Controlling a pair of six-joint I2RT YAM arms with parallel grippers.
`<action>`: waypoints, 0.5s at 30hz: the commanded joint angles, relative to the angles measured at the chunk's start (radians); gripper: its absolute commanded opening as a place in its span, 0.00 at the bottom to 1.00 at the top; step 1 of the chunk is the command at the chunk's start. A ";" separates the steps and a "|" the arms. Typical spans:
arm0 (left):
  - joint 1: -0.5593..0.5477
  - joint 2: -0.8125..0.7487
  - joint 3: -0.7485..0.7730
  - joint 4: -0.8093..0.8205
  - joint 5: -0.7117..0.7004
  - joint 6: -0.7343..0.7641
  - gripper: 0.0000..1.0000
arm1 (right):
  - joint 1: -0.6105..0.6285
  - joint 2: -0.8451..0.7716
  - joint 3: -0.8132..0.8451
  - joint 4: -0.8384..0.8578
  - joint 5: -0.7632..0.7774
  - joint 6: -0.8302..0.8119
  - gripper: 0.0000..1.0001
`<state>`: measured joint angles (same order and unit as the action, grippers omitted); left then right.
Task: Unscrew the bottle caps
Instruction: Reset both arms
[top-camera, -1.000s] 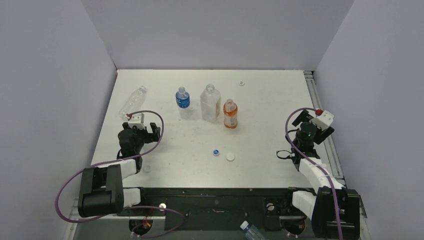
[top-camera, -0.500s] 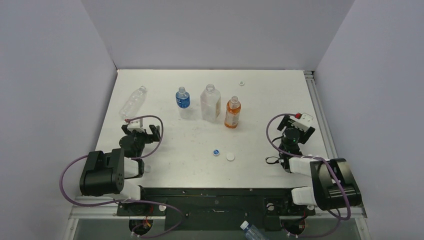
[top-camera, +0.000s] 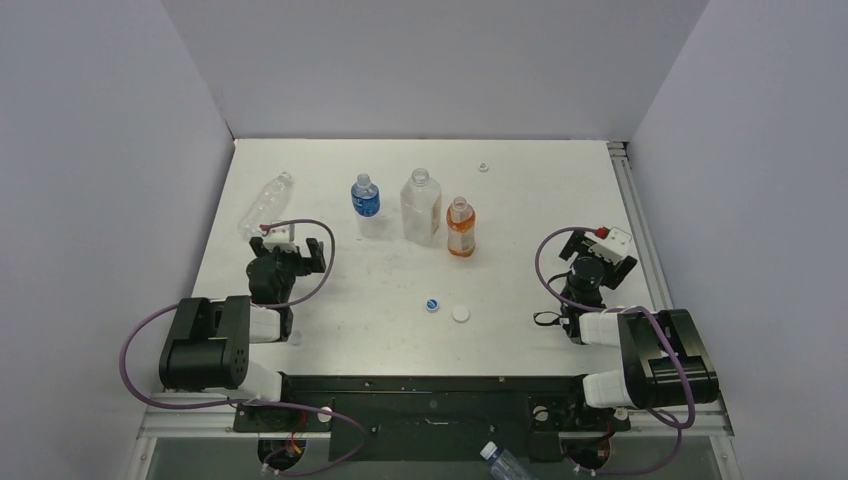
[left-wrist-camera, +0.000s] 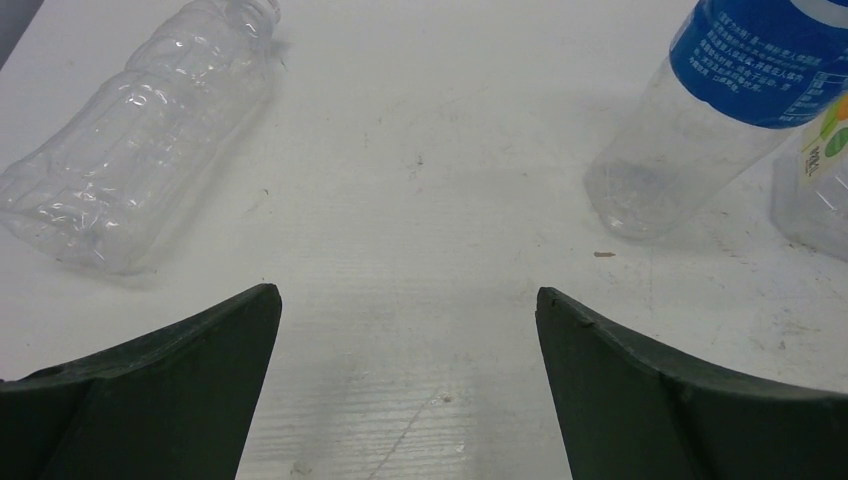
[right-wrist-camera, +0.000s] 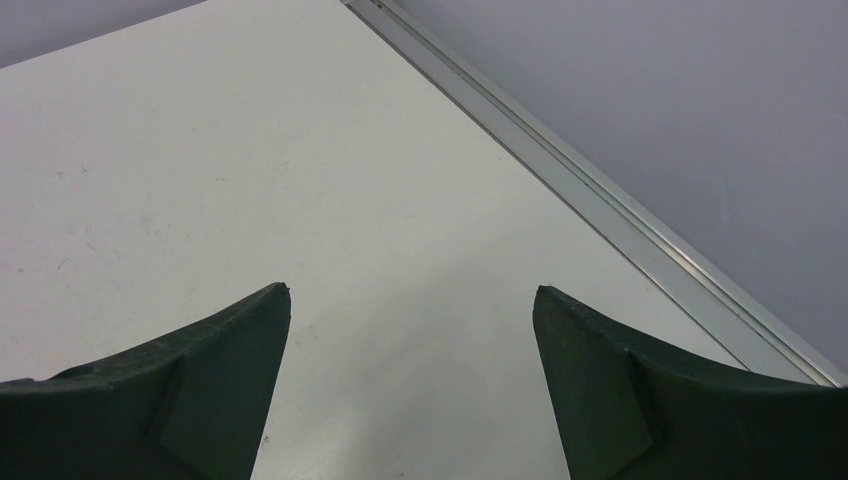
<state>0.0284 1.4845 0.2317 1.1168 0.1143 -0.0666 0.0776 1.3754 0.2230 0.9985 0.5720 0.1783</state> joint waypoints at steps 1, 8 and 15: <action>-0.008 -0.015 0.015 -0.001 -0.065 -0.001 0.97 | -0.003 -0.009 0.009 0.078 -0.006 0.002 0.86; -0.015 -0.014 0.020 -0.007 -0.080 0.006 0.97 | -0.002 -0.009 0.009 0.077 -0.006 0.003 0.86; -0.020 -0.009 0.028 -0.018 -0.086 0.007 0.97 | -0.002 -0.010 0.009 0.077 -0.007 0.001 0.87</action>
<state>0.0124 1.4845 0.2317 1.0847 0.0444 -0.0662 0.0776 1.3754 0.2230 1.0103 0.5716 0.1749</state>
